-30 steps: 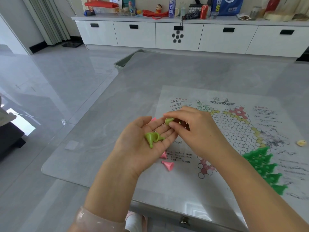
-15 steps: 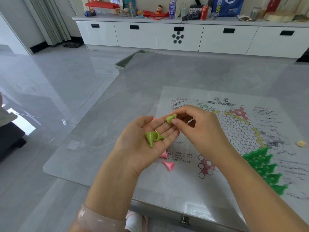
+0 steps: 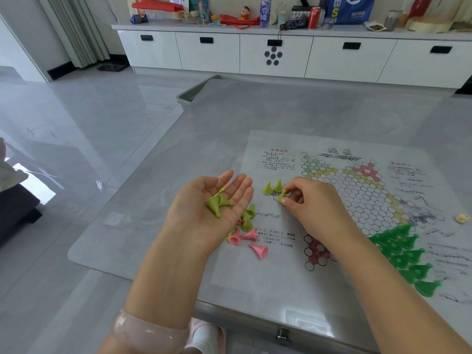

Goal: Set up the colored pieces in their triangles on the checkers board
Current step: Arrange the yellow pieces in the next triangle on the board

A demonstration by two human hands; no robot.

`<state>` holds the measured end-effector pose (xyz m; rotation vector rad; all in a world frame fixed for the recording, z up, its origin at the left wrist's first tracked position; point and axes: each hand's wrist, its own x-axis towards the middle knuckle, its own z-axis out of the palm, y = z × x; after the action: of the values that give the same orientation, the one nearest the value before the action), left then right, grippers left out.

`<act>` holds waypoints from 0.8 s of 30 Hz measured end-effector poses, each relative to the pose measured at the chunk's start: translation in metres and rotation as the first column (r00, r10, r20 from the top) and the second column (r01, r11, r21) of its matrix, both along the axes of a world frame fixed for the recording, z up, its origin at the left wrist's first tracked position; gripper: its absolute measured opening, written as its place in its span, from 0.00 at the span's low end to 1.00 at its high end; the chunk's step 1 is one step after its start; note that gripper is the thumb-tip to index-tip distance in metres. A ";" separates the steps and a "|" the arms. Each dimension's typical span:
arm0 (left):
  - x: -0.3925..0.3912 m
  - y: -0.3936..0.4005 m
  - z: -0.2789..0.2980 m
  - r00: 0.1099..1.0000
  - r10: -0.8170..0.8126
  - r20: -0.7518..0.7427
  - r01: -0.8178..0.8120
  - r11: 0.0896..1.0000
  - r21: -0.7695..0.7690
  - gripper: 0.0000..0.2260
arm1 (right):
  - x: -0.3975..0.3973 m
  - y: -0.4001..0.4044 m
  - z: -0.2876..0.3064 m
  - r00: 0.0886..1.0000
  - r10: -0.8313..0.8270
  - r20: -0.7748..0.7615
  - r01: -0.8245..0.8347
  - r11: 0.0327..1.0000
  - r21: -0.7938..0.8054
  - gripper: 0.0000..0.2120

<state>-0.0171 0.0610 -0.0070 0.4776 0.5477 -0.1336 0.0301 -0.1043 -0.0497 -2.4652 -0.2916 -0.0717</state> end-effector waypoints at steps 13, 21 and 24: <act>0.001 -0.001 0.000 1.000 0.001 0.007 -0.001 1.000 -0.006 0.11 | 0.005 0.007 -0.013 0.996 -0.039 0.078 0.037 0.999 0.023 0.01; 0.001 0.000 0.000 1.000 -0.001 0.006 0.001 1.000 -0.004 0.11 | 0.005 0.009 -0.014 0.995 -0.042 0.085 0.043 0.999 -0.003 0.01; 0.001 0.000 -0.001 1.000 -0.004 0.010 0.004 1.000 -0.006 0.11 | 0.005 0.008 -0.015 0.994 -0.050 0.092 0.051 0.999 -0.012 0.01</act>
<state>-0.0161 0.0609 -0.0075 0.4731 0.5362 -0.1366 0.0349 -0.0959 -0.0642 -2.4877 -0.2704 -0.2057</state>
